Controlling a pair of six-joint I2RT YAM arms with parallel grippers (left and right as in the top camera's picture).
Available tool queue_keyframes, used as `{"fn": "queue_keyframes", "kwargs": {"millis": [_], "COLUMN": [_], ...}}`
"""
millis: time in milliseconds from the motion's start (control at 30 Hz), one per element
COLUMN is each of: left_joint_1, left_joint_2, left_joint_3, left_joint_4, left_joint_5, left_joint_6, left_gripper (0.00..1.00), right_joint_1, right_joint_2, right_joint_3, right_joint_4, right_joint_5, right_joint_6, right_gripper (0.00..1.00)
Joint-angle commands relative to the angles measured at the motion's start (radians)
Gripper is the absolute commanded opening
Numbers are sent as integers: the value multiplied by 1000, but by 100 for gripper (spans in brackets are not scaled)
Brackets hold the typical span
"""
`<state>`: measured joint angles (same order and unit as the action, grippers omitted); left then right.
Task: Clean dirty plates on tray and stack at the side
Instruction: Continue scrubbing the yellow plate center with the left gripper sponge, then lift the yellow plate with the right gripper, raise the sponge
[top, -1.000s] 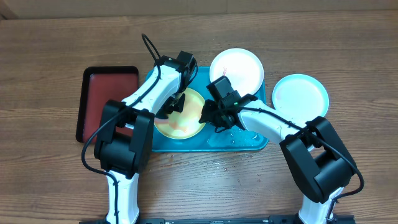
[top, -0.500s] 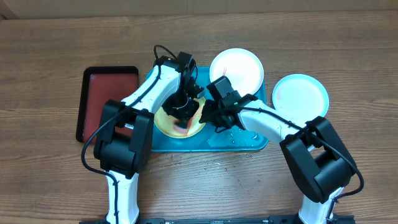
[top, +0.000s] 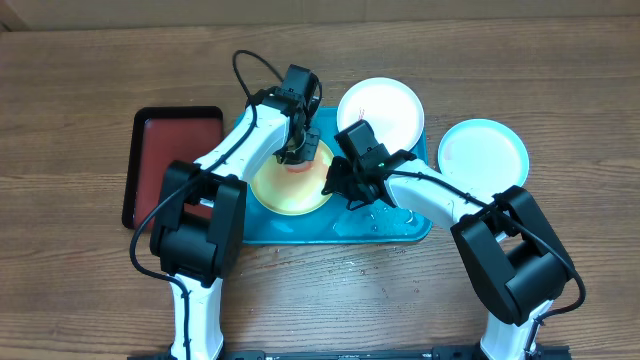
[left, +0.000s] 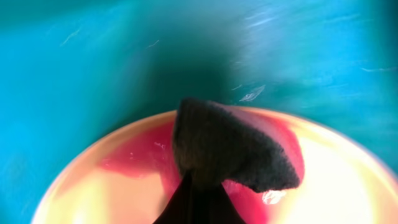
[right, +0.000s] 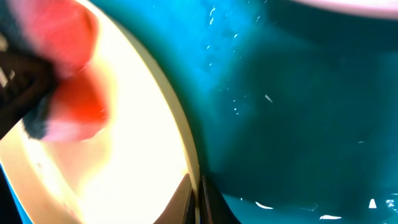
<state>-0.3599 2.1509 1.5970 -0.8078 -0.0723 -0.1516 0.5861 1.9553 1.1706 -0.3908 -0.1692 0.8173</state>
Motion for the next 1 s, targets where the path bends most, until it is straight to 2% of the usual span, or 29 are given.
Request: {"fn": "queue_keyframes", "kwargs": {"millis": [0,200,233,333,433,800,967], "left_joint_1": [28,26,26,26,35,177,230], "left_joint_2": [22,22,22,22,19,-14,-13], "left_joint_3": [-5,-5,-5,-2,27,381,407], "left_joint_4": [-106,-285,-319,-317,-321,-360,-382], "left_joint_5": [-259,-107,-7,173,293,294,294], "left_joint_6": [-296,-308,-285,-149,-46,-72,-108], "left_gripper": [4,4,4,4,4,5,4], "right_joint_1": [6,6,6,6,6,6,6], "right_joint_2": [14,14,14,14,14,14,-9], "right_joint_3": [-8,-8,-8,-8,-8,-2,82], "right_joint_4": [-8,2,3,3,3,-19,-168], "right_joint_5": [-16,-16,-16,-17,-24,-71,-27], "right_joint_6": [-8,-8,-8,-12,-24,-34,-91], "right_gripper": [4,4,4,4,4,4,4]}}
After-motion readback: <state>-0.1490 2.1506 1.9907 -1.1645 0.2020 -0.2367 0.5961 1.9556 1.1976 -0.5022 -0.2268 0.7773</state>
